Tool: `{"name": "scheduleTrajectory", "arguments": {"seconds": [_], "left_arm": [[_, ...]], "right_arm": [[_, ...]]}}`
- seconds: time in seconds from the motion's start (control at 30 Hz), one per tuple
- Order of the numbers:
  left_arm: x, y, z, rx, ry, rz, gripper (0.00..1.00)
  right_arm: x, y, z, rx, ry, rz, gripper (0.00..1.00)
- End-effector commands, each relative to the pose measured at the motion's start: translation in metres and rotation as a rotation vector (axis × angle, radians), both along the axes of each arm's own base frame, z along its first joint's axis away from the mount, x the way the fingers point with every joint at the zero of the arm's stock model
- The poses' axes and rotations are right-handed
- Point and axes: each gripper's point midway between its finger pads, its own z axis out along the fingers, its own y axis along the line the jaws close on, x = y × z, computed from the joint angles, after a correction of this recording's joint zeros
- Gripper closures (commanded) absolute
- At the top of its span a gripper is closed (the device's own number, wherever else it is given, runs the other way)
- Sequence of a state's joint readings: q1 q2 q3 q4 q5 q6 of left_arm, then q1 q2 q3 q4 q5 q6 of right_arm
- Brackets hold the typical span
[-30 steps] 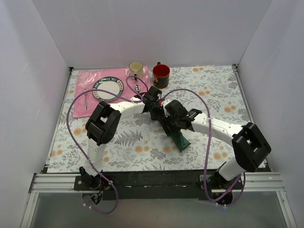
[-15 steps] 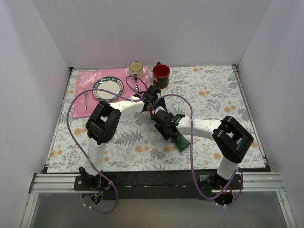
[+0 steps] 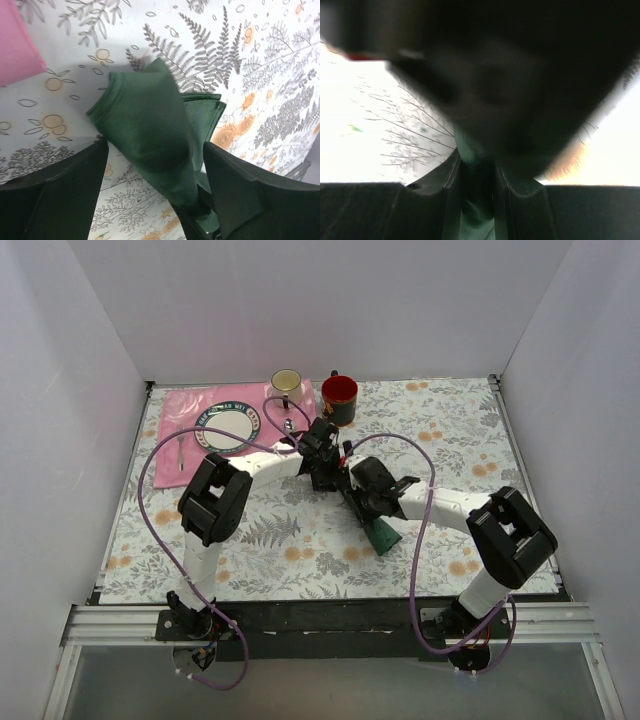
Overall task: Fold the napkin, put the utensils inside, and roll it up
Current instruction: Roll the napkin with the utensil
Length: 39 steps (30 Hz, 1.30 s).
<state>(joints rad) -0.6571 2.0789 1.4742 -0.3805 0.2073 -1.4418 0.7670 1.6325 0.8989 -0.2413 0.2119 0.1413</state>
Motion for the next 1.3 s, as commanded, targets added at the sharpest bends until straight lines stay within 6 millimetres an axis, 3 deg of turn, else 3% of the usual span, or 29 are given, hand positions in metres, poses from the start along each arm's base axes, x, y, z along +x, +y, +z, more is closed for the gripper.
{"name": "scheduleTrajectory", "arguments": {"seconds": [0.0,0.1,0.3,0.53,0.63,0.87,1.0,1.03,1.27], "left_arm": [[0.010,0.028,0.024,0.081,-0.076,0.034,0.16],[0.008,0.027,0.036,0.058,-0.087,0.034,0.13],[-0.001,0.018,0.039,-0.007,-0.063,0.002,0.11],[-0.006,-0.008,0.032,-0.048,-0.050,-0.041,0.12],[-0.005,-0.003,0.014,0.004,-0.014,-0.015,0.16],[-0.010,0.018,-0.022,0.124,0.027,0.005,0.36],[-0.011,0.023,-0.029,0.145,0.030,0.003,0.40],[-0.011,0.023,-0.030,0.146,0.028,-0.001,0.44],[-0.013,0.024,-0.034,0.148,0.040,-0.006,0.44]], "right_arm": [[-0.027,0.001,-0.023,0.236,0.249,0.021,0.83],[-0.030,0.007,-0.020,0.419,0.342,0.018,0.83],[-0.037,0.014,-0.020,0.683,0.511,0.013,0.84],[-0.039,0.010,-0.025,0.768,0.584,-0.006,0.80],[-0.036,0.004,-0.025,0.778,0.583,-0.020,0.78],[-0.022,-0.011,-0.021,0.662,0.502,-0.018,0.63],[-0.022,-0.023,-0.013,0.551,0.463,-0.023,0.53],[-0.019,-0.024,-0.006,0.530,0.426,-0.015,0.47],[-0.007,-0.031,0.029,0.285,0.216,0.004,0.33]]}}
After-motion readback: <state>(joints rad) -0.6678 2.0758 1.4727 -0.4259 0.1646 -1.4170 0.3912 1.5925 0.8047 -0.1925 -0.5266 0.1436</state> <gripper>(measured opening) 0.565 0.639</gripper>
